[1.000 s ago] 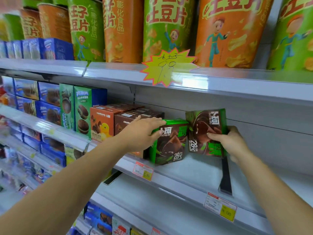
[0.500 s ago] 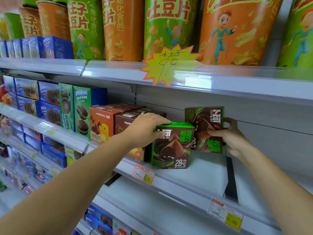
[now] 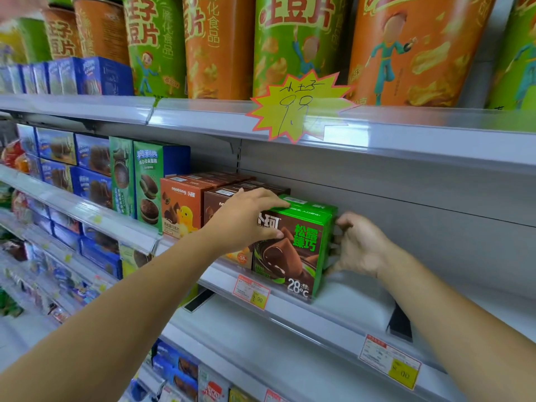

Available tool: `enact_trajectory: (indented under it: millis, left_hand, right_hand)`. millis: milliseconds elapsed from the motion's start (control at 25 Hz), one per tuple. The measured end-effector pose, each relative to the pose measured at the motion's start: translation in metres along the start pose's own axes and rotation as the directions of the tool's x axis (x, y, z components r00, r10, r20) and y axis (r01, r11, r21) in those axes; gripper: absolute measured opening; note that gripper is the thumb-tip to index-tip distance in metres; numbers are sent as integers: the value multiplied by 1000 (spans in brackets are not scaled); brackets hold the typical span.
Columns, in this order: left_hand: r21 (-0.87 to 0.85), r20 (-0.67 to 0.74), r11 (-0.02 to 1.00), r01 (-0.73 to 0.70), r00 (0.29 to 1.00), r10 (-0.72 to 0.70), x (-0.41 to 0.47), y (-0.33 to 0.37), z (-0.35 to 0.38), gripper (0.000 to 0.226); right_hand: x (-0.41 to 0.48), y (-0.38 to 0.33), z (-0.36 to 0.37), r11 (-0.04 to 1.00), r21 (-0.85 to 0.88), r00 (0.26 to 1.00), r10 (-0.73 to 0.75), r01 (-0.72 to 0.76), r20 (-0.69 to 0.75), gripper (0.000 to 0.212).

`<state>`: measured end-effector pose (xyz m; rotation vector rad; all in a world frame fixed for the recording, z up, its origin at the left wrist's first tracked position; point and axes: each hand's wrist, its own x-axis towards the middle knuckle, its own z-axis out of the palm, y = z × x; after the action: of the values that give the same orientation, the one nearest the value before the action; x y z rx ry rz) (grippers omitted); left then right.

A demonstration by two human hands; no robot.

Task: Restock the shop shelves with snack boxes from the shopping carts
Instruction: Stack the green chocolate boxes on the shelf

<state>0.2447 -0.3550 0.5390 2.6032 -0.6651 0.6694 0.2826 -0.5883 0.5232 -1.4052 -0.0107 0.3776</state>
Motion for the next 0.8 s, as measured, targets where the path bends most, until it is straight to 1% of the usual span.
enact_trajectory:
  millis: [40, 120, 200, 280, 320, 360, 400, 440, 480, 520, 560, 600, 640, 680, 720, 760, 800]
  left_hand:
    - [8, -10, 1000, -5, 1000, 5, -1, -2, 1, 59]
    - [41, -14, 999, -3, 1000, 4, -4, -4, 3, 61]
    - [38, -26, 999, 12, 1000, -11, -6, -4, 3, 64]
    - [-20, -78, 999, 37, 996, -39, -13, -5, -2, 66]
    - [-49, -121, 997, 53, 991, -59, -17, -9, -5, 65]
    - [-80, -163, 994, 81, 982, -93, -24, -14, -8, 63]
    - [-116, -203, 988, 103, 971, -125, -32, -21, -10, 59]
    - [-155, -244, 981, 114, 958, -150, -41, -29, -12, 55]
    - [-189, -278, 974, 122, 945, -172, -52, -38, -13, 51]
    - [-222, -294, 966, 133, 935, -197, -64, -47, -14, 48]
    - [-259, -296, 954, 153, 927, -229, -80, -57, -14, 46]
    - [-304, -288, 936, 177, 919, -267, -97, -68, -14, 44]
    - [-346, -268, 915, 205, 913, -306, -116, -79, -13, 42]
    - [-378, -234, 894, 241, 910, -344, -137, -91, -12, 41]
    - [-406, -191, 871, 278, 906, -378, -159, -106, -9, 40]
    - [-427, -136, 837, 342, 891, -434, -188, -125, -6, 42]
    - [-434, -56, 791, 431, 863, -501, -224, -149, 0, 44]
  right_hand:
    - [1, 0, 2, 1000, 19, 1000, 7, -6, -12, 36]
    - [-3, 4, 12, 1000, -12, 999, 23, -23, -38, 55]
    - [-11, 6, 23, 998, -56, 996, 7, -12, -89, 61]
    - [-20, 3, 29, 992, -106, 969, -93, 70, -227, 58]
    - [-24, -1, 30, 980, -150, 931, -173, 130, -322, 60]
    - [-28, -5, 30, 958, -206, 869, -271, 201, -413, 61]
    - [-32, -8, 30, 910, -292, 777, -405, 294, -482, 57]
    - [-40, -10, 32, 819, -410, 648, -571, 403, -504, 49]
    - [-50, -9, 39, 675, -539, 491, -737, 503, -465, 40]
    - [-59, -4, 48, 512, -629, 337, -859, 585, -386, 30]
    - [-66, 5, 63, 372, -662, 225, -927, 651, -300, 23]
    - [-70, 16, 79, 266, -661, 154, -963, 701, -224, 18]
    - [-73, 31, 97, 192, -643, 117, -980, 741, -158, 16]
    - [-72, 46, 117, 145, -614, 112, -989, 776, -91, 16]
    - [-67, 62, 136, 115, -575, 131, -991, 810, -13, 16]
    - [-56, 84, 161, 122, -530, 187, -980, 839, 70, 15]
    - [-44, 114, 187, 178, -501, 280, -950, 847, 136, 14]
